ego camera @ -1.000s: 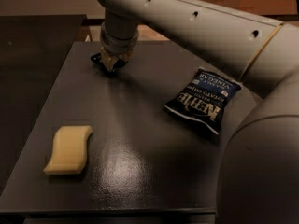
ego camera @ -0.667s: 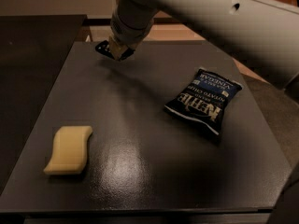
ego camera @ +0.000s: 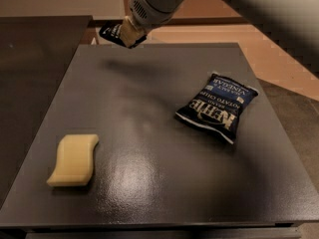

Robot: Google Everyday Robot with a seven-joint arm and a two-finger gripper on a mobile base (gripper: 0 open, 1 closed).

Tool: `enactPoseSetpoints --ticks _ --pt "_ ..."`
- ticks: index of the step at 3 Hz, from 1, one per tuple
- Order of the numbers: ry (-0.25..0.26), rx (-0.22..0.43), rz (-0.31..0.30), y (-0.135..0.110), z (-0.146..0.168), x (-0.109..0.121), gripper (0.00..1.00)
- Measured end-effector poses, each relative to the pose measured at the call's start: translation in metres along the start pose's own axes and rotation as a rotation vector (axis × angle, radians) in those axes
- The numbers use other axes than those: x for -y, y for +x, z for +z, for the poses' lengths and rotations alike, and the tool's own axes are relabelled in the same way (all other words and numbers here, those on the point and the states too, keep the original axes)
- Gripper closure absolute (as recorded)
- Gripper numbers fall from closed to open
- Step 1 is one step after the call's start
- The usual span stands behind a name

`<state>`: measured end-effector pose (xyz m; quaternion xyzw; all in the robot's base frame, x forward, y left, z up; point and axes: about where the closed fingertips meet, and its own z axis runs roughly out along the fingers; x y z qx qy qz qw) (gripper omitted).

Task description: Pick rxbar chocolate

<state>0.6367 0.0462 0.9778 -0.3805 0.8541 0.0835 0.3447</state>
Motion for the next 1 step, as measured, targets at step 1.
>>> enactPoseSetpoints --ticks 1 --pt "0.0 0.0 0.0 0.0 0.0 0.0 1.0"
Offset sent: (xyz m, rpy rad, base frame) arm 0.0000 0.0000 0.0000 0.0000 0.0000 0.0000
